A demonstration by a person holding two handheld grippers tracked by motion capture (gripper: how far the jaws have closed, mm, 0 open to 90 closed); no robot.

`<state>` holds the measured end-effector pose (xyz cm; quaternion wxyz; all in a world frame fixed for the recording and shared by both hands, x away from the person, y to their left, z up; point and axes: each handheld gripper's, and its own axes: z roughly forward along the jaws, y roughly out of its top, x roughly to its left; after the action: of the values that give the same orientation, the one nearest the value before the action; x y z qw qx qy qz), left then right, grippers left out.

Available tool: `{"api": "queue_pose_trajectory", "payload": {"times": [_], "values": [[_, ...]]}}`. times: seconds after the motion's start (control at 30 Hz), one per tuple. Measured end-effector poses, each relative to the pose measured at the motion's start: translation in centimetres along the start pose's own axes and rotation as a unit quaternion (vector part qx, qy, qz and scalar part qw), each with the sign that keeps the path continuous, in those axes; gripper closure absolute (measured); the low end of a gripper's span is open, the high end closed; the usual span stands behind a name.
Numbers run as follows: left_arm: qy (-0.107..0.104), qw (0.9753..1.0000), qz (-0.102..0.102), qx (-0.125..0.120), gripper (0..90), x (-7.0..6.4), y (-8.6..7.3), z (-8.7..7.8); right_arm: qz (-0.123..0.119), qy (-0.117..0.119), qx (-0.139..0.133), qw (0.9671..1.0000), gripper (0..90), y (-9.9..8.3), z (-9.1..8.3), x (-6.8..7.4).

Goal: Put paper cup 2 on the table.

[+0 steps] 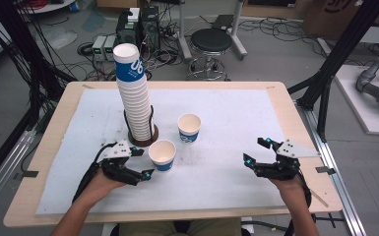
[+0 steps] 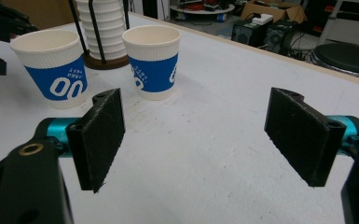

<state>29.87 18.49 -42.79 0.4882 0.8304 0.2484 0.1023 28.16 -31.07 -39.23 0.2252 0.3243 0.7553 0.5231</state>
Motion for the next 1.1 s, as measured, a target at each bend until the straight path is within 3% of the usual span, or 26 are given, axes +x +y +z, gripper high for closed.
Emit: {"api": "queue_pose_trajectory", "payload": {"times": [0.1, 0.2, 0.37, 0.53, 0.63, 0.73, 0.97, 1.1], "values": [[0.007, 0.9992, -0.009, -0.038, 17.3, 0.6, -0.3, -1.4, 0.0, -0.002, 0.001, 1.0, 20.6, 0.0, 0.0, -0.1], [0.017, 0.9944, -0.03, -0.1, 17.3, 1.3, -0.3, -2.7, 0.002, -0.004, -0.001, 1.0, 20.7, 0.0, -0.1, -0.1], [0.057, 0.9779, -0.053, -0.194, 17.3, 2.0, -0.5, -4.4, 0.003, -0.008, 0.002, 1.0, 20.6, -0.2, 0.0, -0.1], [0.113, 0.9618, -0.077, -0.237, 17.3, 2.5, -1.0, -5.7, 0.007, -0.013, 0.003, 0.9999, 20.6, -0.5, -0.1, -0.4], [0.127, 0.9546, -0.082, -0.257, 17.3, 2.6, -1.2, -6.4, 0.007, -0.015, 0.002, 0.9999, 20.6, -0.6, -0.2, -0.6], [0.134, 0.9512, -0.076, -0.267, 17.3, 2.5, -1.1, -6.8, 0.009, -0.018, 0.002, 0.9998, 20.7, -0.7, -0.3, -0.8], [0.143, 0.948, -0.064, -0.277, 16.6, 1.7, -1.3, -7.7, 0.007, -0.031, -0.007, 0.9995, 20.7, -0.6, -0.9, -1.0], [0.151, 0.9438, -0.064, -0.287, 16.4, 1.6, -1.7, -8.0, 0.01, -0.04, -0.009, 0.9991, 20.6, -0.6, -1.0, -1.0]]}}
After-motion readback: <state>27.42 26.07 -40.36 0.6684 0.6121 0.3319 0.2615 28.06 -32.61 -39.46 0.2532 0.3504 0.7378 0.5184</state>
